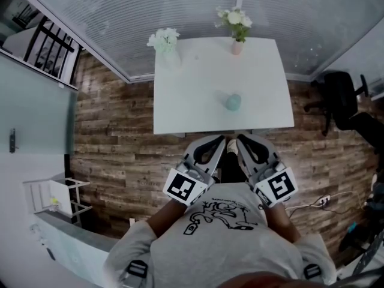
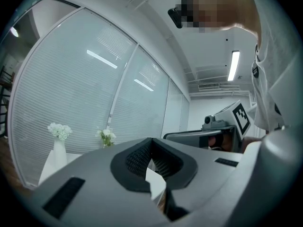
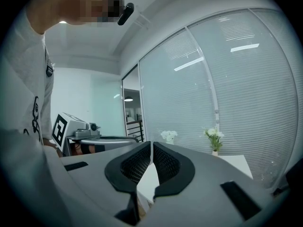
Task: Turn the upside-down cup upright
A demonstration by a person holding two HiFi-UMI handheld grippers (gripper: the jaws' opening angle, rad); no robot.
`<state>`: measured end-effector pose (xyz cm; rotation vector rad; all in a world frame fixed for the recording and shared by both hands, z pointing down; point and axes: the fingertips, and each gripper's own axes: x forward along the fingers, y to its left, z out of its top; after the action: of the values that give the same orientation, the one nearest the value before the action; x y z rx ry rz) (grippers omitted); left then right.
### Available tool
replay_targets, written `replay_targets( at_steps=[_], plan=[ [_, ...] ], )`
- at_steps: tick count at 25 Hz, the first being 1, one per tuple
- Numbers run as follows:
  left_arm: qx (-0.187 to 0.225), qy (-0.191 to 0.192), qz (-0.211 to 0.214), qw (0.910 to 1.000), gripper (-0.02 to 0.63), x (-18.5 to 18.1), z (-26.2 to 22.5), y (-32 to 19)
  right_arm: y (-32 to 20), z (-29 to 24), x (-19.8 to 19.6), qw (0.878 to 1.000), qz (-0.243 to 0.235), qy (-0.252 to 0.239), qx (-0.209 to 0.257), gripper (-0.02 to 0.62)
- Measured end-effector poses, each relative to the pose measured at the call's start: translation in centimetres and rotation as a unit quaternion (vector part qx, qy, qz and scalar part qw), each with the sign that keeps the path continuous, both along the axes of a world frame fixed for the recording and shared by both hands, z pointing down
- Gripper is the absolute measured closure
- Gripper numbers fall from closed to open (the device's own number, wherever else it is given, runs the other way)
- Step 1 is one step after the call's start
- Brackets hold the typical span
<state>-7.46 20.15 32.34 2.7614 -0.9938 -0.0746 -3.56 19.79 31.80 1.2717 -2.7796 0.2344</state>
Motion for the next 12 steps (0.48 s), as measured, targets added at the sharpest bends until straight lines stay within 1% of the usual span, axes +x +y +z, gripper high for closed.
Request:
replay_targets(
  at_steps=[5, 12],
  plan=[
    [0.0, 0.0, -0.003, 1.0, 0.604, 1.0, 0.2, -1.3, -1.3, 0.3, 0.9, 1.0, -0.002, -0.002, 0.001, 0.555],
    [-0.002, -0.003, -0.004, 1.0, 0.604, 3.1, 0.2, -4.7, -4.7, 0.3, 3.0, 1.0, -0.002, 0.0, 0.002, 0.555]
  ],
)
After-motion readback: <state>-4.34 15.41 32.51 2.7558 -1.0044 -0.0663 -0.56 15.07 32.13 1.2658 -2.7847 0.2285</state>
